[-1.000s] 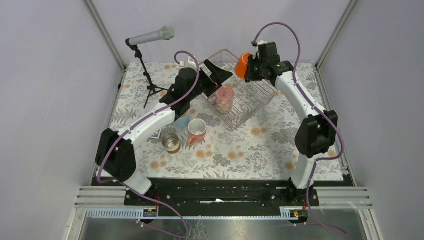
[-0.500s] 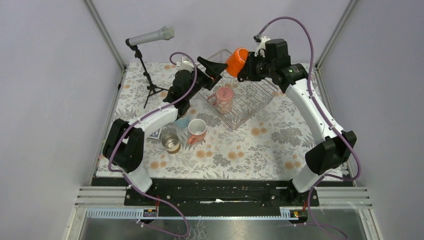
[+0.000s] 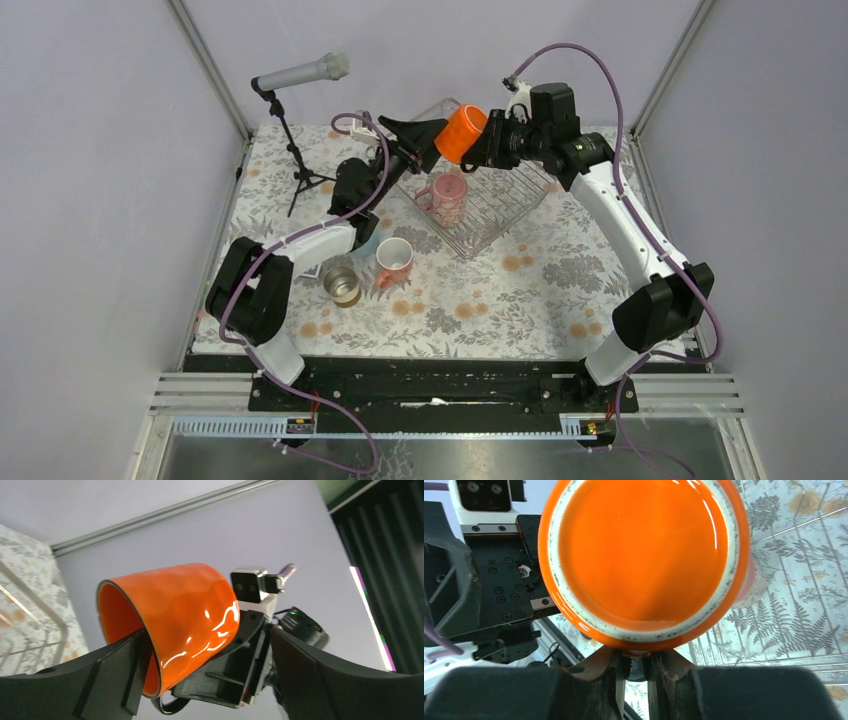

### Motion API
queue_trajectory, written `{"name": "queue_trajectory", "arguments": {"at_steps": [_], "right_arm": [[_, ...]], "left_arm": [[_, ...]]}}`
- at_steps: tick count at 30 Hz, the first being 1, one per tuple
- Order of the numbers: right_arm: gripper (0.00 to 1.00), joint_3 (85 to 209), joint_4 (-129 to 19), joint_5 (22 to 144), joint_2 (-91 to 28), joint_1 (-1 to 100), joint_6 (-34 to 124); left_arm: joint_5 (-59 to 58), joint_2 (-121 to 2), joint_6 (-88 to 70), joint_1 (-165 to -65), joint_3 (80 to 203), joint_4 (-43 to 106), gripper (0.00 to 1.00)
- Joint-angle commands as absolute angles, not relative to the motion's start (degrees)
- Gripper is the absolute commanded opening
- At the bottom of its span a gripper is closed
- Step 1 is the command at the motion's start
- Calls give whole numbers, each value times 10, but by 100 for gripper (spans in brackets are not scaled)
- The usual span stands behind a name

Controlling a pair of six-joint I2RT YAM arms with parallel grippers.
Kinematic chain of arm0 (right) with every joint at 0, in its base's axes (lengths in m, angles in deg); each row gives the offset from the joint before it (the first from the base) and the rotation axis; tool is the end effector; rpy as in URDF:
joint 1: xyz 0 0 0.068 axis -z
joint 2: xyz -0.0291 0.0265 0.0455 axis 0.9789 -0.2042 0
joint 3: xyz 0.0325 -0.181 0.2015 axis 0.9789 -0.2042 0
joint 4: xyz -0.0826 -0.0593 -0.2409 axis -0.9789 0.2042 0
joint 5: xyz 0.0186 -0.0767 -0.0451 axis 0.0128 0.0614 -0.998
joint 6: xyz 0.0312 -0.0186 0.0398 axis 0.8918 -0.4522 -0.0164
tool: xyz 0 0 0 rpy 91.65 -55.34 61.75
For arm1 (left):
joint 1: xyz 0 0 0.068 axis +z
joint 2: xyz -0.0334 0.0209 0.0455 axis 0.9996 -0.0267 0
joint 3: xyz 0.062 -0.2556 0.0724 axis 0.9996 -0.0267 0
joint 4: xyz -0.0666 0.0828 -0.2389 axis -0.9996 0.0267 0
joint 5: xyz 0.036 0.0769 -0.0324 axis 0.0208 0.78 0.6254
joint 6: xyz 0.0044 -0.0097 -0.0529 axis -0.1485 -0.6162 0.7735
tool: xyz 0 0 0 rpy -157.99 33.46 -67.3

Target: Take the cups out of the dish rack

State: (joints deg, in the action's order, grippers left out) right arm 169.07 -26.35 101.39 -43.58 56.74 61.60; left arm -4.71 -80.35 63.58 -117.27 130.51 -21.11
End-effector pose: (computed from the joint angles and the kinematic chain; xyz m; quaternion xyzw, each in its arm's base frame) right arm 0.3396 0.1507 0.4120 -0.1097 0.8209 0.3795 0.4123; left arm 0.3349 -0.1927 0.3221 -0.1855 0.5465 -0.7115 0.4008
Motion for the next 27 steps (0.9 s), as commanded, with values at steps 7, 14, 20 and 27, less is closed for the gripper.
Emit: {"name": "queue_trajectory", "arguments": {"at_steps": [7,14,20,27], "right_arm": [[0,1670,-428,1177,-370,577,704],[0,1630,-515,1241,-355,600,769],[0,1625,-513,1258,-352,601,762],[0,1629,-487,1273,-352,601,732]], "left_arm": [[-70,-769,765,-1169,1259,-468,65],[-78,-763,795,-1168,1257,-527,40],[-126,-774,783,-1168,1288,-468,32],[-145,-791,794,-1168,1303,-464,40]]}}
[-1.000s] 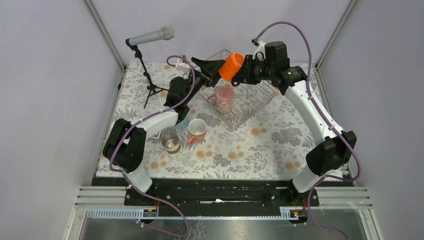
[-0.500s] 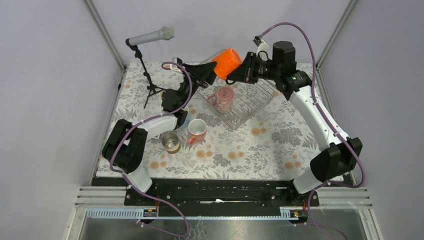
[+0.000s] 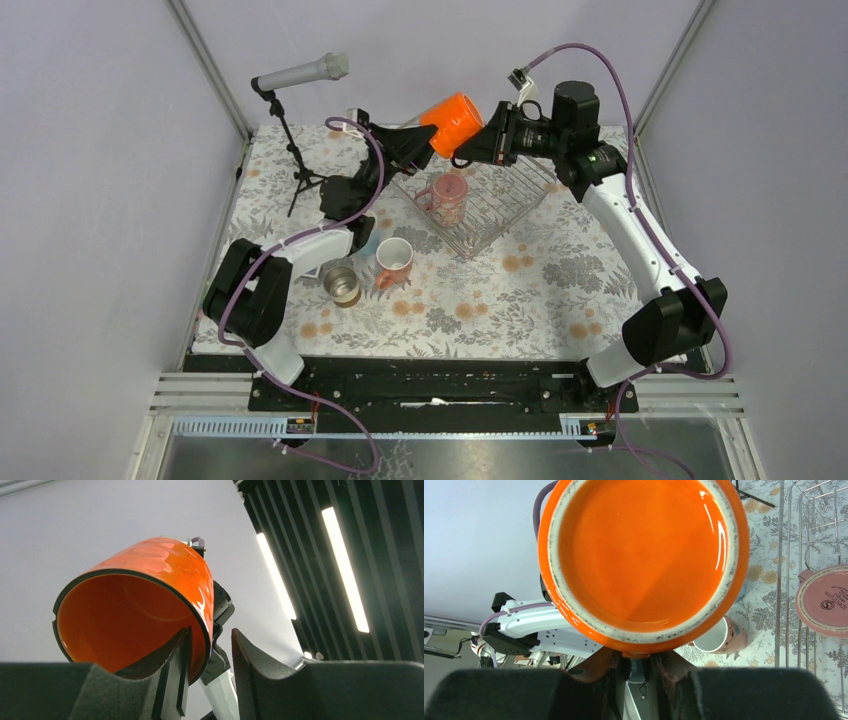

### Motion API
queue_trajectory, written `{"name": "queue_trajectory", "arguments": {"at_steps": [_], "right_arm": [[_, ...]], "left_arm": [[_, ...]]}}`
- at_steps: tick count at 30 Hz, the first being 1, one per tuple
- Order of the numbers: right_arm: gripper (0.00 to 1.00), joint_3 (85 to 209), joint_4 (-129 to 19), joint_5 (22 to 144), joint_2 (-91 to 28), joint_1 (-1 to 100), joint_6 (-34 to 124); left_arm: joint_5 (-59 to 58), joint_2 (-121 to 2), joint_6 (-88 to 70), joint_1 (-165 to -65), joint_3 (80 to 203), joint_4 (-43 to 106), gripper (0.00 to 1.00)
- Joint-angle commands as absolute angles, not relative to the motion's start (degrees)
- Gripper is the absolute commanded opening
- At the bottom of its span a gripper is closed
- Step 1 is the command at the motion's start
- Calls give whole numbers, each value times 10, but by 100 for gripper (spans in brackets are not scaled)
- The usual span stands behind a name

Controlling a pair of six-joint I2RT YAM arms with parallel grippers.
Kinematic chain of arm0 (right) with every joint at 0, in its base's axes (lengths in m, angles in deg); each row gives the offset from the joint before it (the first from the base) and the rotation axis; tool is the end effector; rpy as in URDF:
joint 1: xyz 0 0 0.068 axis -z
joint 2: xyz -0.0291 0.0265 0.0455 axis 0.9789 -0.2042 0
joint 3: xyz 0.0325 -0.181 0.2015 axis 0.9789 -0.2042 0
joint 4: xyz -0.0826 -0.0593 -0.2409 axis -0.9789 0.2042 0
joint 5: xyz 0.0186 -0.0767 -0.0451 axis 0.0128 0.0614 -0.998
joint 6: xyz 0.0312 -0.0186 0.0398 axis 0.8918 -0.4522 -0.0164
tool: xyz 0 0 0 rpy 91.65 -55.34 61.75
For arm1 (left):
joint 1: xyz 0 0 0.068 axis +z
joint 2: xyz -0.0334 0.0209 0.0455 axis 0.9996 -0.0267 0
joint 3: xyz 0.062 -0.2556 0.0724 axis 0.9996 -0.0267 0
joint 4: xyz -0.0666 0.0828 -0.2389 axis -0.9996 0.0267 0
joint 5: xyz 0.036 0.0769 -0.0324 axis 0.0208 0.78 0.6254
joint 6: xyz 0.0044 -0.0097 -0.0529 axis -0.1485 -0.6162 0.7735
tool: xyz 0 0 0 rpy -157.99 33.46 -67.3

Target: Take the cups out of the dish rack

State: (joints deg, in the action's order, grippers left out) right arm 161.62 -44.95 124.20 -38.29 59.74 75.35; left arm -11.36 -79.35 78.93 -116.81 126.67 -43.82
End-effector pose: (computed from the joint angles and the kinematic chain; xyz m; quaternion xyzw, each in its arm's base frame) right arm 0.3230 0.1364 0.4335 -0.1580 0.7218 0.5570 0.3792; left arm 0.3091 -0.1798 0.3429 -0.1206 0.4271 -0.8320 0.3328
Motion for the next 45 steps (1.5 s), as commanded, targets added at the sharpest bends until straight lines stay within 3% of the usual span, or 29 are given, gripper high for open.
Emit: {"name": "queue_trajectory", "arguments": {"at_steps": [1,6,7,9,12,13,17,20,24,28,37,45], "right_arm": [[0,1632,-477,1270,-354,600,726],[0,1633,-456,1273,-352,600,704],[0,1635,-448,1272,-352,601,697],[0,1639,-428,1265,-352,600,684],[3,1642,-414,1251,-348,600,673],[12,1642,-410,1244,-346,601,671],[66,1636,-401,1219,-342,600,665],[98,1629,-401,1200,-338,600,664],[100,1635,-365,1138,-328,600,641],[100,1637,-310,995,-301,602,623],[100,1664,-225,826,-283,603,626],[100,1662,-226,777,-300,603,635]], "left_arm": [[-146,-790,792,-1168,1305,-461,40],[-164,-784,767,-1167,1321,-407,28],[-170,-785,765,-1167,1326,-397,23],[-178,-786,760,-1167,1332,-373,1],[-180,-778,740,-1167,1331,-354,0],[-178,-774,733,-1166,1330,-348,0],[-166,-761,709,-1163,1329,-327,0],[-162,-763,702,-1159,1338,-327,0],[-167,-754,671,-1149,1357,-282,0],[-192,-714,605,-1136,1372,-162,0],[-273,-620,317,-1130,1458,319,0],[-199,-564,132,-1209,1496,662,0]]}}
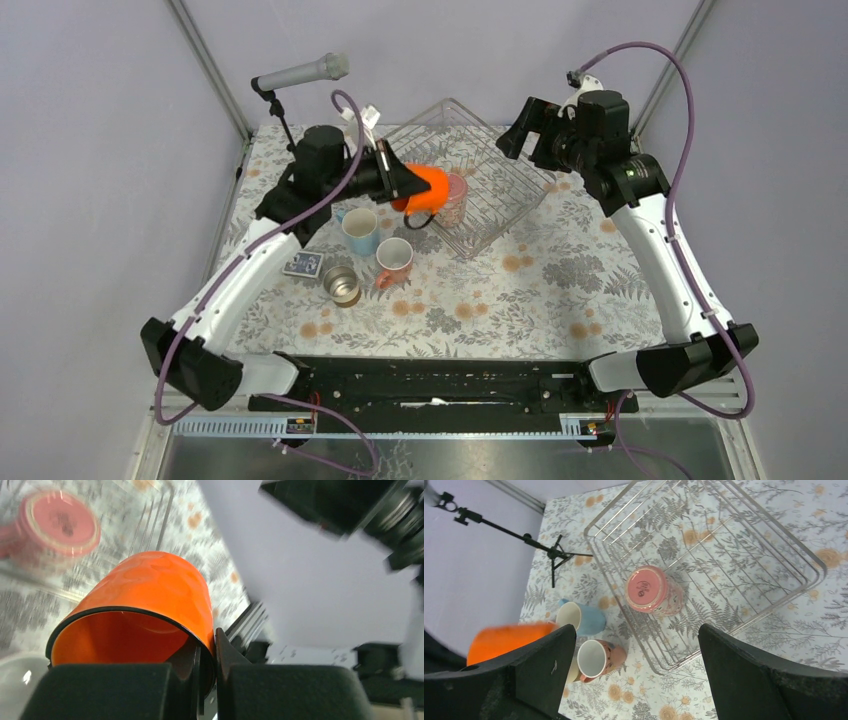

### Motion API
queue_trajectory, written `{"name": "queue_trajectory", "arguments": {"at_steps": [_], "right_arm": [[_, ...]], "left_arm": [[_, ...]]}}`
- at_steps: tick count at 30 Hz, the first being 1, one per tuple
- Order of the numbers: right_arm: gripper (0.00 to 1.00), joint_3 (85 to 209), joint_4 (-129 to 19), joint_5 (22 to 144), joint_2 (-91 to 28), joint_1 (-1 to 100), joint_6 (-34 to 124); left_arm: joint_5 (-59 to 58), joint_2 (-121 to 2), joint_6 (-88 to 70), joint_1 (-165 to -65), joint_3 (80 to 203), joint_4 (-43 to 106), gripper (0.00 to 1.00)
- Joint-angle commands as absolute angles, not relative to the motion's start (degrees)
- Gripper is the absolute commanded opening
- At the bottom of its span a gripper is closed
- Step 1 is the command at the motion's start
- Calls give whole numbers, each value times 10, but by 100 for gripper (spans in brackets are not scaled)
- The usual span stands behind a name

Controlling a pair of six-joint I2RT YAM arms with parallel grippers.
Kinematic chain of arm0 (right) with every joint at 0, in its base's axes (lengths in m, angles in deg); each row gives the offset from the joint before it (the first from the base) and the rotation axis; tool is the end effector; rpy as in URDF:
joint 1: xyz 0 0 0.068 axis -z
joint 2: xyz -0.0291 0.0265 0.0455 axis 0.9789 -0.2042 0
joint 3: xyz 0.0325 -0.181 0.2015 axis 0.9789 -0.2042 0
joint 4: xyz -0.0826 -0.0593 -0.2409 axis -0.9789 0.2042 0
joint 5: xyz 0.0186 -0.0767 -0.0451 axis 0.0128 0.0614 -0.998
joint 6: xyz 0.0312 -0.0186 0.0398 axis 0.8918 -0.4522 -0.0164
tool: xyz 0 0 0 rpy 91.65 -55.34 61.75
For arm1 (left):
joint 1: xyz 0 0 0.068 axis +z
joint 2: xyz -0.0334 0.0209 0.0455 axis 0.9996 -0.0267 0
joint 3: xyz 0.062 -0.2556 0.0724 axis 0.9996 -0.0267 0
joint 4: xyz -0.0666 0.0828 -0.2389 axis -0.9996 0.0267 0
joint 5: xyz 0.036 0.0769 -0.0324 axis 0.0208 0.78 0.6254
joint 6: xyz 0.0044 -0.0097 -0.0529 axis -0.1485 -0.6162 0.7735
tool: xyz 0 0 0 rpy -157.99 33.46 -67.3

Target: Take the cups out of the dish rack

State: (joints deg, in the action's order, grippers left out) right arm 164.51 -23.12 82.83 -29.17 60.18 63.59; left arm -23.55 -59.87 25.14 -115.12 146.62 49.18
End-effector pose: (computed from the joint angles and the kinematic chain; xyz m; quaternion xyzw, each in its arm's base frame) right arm 0.2798 0.0963 0.4577 0.0115 0.8077 0.2697 0.5242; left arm 0.2597 -0.1509 0.4119 0.0405 0.7745 -0.5204 0.3573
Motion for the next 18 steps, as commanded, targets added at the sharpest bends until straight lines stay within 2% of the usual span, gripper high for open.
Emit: {"name": "queue_trajectory", "arguments": {"at_steps": [1,6,18], "right_arm": [[100,1664,-225,777,-305,603,634],[100,1666,-223,784,-323,603,636],[100,1651,-210,740,-320,603,620]], "left_arm": [[-175,-563,122,-1235,1493,685,0],[-48,-587,96,-1349,1478,754,0],[154,-759,65,-1508,1479,777,0]]}}
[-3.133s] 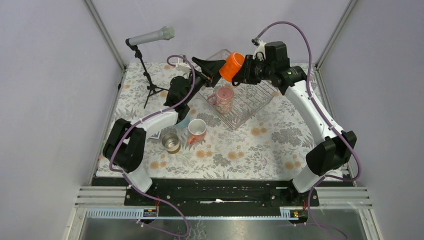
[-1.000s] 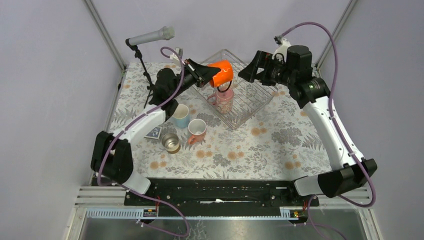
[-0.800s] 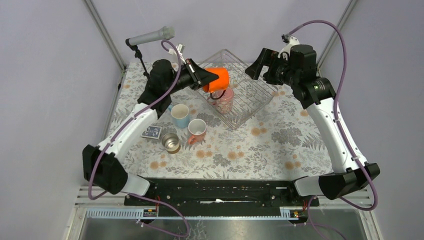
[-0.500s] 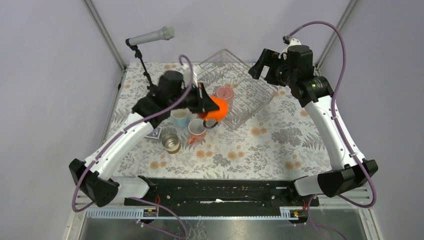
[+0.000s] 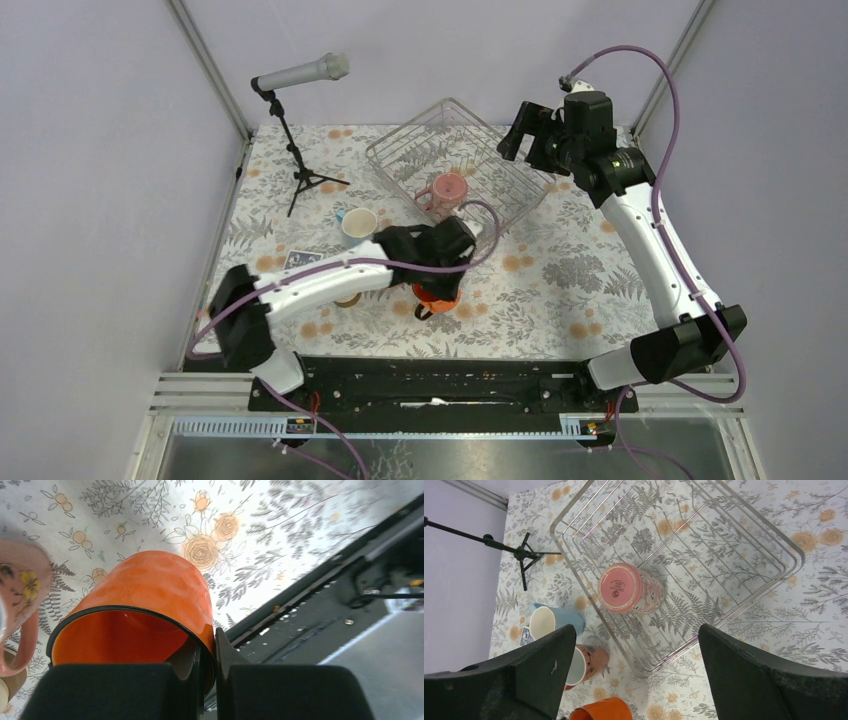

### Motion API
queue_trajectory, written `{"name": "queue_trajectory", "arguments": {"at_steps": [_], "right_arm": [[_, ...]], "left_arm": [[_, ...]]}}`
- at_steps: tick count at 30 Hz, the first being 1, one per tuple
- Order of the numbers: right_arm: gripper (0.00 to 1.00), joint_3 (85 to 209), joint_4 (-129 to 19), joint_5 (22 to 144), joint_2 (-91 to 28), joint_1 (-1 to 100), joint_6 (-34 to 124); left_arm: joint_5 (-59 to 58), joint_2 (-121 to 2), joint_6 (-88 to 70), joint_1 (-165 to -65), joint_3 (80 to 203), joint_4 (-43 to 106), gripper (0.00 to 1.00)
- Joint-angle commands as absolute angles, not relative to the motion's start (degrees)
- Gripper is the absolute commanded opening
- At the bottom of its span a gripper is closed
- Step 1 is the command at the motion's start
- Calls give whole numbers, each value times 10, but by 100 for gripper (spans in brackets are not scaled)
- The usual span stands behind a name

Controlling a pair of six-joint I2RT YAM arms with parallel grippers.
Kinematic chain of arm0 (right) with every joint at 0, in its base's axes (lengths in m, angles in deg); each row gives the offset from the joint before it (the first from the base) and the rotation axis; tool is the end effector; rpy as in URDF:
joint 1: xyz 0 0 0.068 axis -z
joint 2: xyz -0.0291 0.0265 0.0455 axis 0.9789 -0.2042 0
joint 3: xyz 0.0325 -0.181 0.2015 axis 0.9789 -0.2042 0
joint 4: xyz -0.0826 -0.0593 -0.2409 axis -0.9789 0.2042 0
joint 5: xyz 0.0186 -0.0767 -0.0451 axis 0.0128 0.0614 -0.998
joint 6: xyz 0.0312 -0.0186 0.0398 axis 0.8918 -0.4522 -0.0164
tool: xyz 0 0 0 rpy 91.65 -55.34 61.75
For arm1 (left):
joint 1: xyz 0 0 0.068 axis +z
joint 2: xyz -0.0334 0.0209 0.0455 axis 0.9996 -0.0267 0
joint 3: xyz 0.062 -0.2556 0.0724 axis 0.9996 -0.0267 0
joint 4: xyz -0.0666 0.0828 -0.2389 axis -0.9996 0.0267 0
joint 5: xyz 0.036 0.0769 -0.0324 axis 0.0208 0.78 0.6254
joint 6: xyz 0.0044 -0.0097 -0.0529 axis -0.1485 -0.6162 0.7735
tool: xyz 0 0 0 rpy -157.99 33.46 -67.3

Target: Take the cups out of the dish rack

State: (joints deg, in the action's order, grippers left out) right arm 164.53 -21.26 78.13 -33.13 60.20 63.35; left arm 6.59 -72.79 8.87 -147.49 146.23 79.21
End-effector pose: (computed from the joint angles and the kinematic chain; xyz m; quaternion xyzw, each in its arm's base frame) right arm 0.3016 0.1003 0.4345 0.0371 0.8364 0.2235 0.4991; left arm 0.1671 -0.2795 0.2950 0.2501 0.9257 -0.2031 0.1980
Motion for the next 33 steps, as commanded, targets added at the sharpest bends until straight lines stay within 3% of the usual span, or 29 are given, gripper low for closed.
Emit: {"name": "queue_trajectory", "arguments": {"at_steps": [1,18,21,30,33], "right_arm": [[100,1651,-207,731,-319,603,618],[100,1646,-201,725,-313,604,615],[100,1644,-200,729,-315,604,614],[100,1642,-201,741,-320,604,615],[100,1645,-200,743,-321,604,615]], "left_arm": [[161,-772,64,-1515,1483,777,0],[228,-874,64,-1562,1491,777,0],[226,-872,66,-1562,1486,773,13],[232,-859,61,-1562,1480,774,38],[233,-839,59,-1562,1485,774,50]]}}
